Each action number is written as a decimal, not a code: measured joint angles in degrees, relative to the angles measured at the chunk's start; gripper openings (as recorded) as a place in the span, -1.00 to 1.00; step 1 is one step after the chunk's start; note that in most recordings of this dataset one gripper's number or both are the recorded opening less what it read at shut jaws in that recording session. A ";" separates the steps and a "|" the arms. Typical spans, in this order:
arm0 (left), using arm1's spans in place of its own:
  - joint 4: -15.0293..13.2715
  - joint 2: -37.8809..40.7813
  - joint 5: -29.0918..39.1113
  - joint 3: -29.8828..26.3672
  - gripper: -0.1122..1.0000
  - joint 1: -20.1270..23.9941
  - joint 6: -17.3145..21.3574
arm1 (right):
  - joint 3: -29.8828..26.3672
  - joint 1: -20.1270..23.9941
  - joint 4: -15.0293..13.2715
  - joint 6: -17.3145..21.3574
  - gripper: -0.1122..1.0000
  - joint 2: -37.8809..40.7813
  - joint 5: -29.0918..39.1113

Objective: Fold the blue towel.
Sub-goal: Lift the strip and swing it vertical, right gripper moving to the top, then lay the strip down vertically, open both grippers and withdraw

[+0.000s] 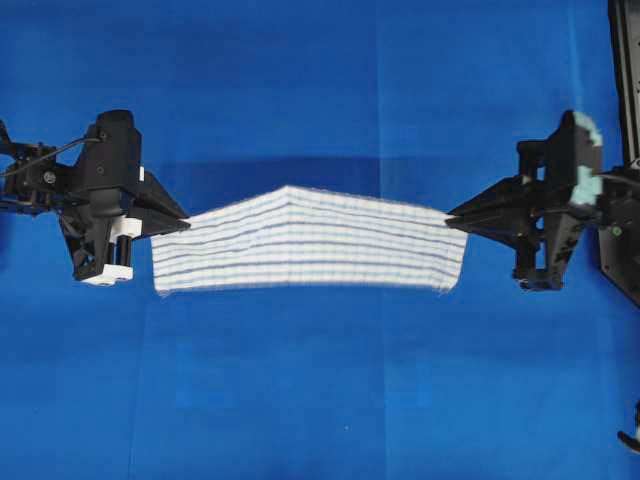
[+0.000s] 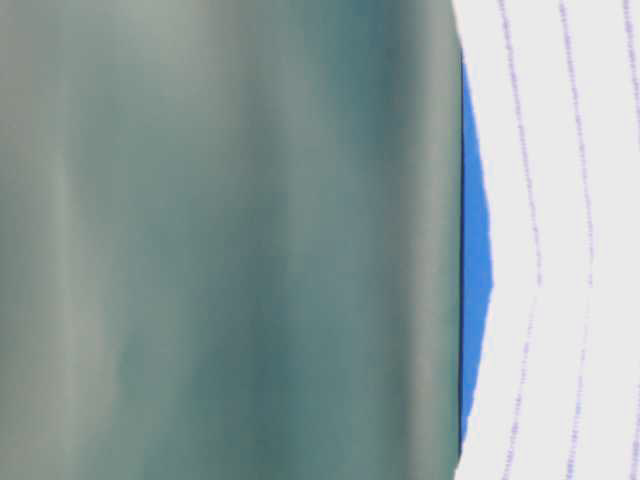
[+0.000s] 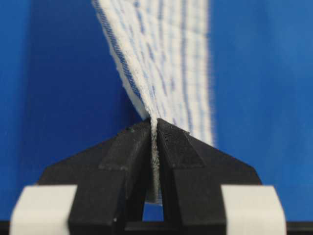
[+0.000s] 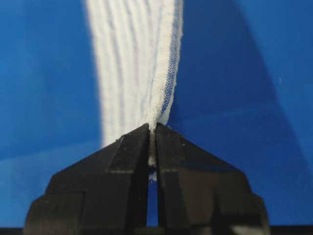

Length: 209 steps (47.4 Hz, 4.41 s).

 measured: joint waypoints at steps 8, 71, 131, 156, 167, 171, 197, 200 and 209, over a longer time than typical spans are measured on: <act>0.00 0.09 -0.44 -1.49 -0.74 -0.88 -2.99 | -0.70 -1.85 0.09 -1.05 -0.89 -1.67 1.67; 0.00 33.93 -32.61 -29.18 -0.74 -8.35 -5.71 | -28.12 -29.44 -2.55 -23.73 -0.89 23.64 4.75; -3.08 40.69 -53.61 -17.58 -0.74 -11.51 -6.15 | -36.04 -31.29 -2.55 -23.82 -0.88 40.08 8.00; -12.04 39.02 -52.73 -12.13 -0.45 -13.80 -7.21 | -44.30 -30.94 -2.46 -23.82 -0.56 48.52 10.46; -12.74 38.94 -49.66 -12.83 0.70 -15.56 -7.56 | -46.32 -30.06 -3.34 -23.91 0.55 50.27 10.55; -12.83 38.32 -47.64 -12.74 0.87 -15.64 -8.70 | -46.41 -29.44 -3.78 -23.91 0.88 50.27 10.46; -13.10 11.78 -30.59 -2.55 0.82 -17.93 -11.07 | -43.42 -29.53 -5.89 -23.99 0.86 41.75 12.48; -13.10 9.40 -30.41 -1.41 0.82 -17.14 -10.55 | -41.75 -29.62 -5.89 -23.99 0.86 39.38 12.66; -13.10 5.80 -30.32 0.79 0.82 -10.20 -5.19 | -35.24 -29.53 -5.89 -23.82 0.86 32.26 12.48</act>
